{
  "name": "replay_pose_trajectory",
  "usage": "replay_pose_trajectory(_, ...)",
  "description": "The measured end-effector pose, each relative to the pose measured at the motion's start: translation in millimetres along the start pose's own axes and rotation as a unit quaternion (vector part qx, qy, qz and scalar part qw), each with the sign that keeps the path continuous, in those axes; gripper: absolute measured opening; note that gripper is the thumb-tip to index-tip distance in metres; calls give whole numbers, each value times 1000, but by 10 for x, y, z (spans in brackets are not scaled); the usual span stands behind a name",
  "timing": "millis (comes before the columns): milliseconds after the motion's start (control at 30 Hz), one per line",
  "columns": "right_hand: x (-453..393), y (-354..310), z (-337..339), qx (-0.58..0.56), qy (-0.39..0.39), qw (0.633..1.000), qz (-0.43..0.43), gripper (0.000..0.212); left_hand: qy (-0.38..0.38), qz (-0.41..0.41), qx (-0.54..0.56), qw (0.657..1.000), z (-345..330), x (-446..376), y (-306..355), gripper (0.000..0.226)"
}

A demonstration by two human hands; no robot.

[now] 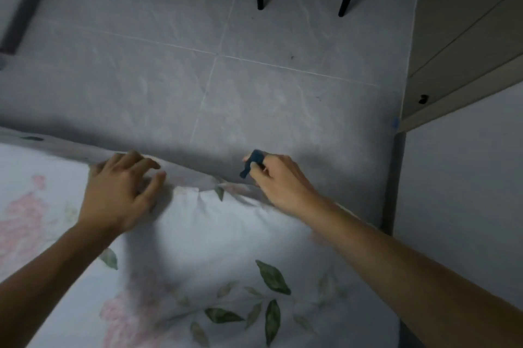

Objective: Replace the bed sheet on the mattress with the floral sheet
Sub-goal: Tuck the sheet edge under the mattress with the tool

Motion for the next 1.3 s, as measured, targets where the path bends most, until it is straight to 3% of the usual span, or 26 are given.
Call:
replay_pose_trajectory(133,239,-689,-732,162,11,981,102,30,14,89,-56,994,-102,328,-815,41)
replay_pose_trajectory(267,143,-792,-1046,242,67,965,72,32,72,105,-40,991,-278,297,-887,32)
replay_pose_trajectory(400,123,-793,-1060,248,91,964,34,32,75,87,-46,992,-324,322,-968,31)
replay_pose_trajectory(567,41,-1012,-1379,215,97,972,14,43,7,97,-41,994,-438,279,-1031,32)
replay_pose_trajectory(733,-56,-986,-1395,201,139,970,0,35,4,98,-17,995,-461,258,-1072,31)
replay_pose_trajectory(867,-86,-989,-1359,139,123,982,-18,39,-2,102,6,995,-451,242,-1083,29)
replay_pose_trajectory(1300,-139,-1011,-1512,257,124,955,-77,48,-12,90,65,994,-501,272,-1091,32)
Point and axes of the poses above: each hand's wrist, its own x-axis away from the middle knuckle, its own z-axis out of the back of the hand, y = z × x, the point moved 8 cm from there along -x, towards the middle knuckle, and after that the axes turned 15 degrees about -z, right-handed, at the moved point
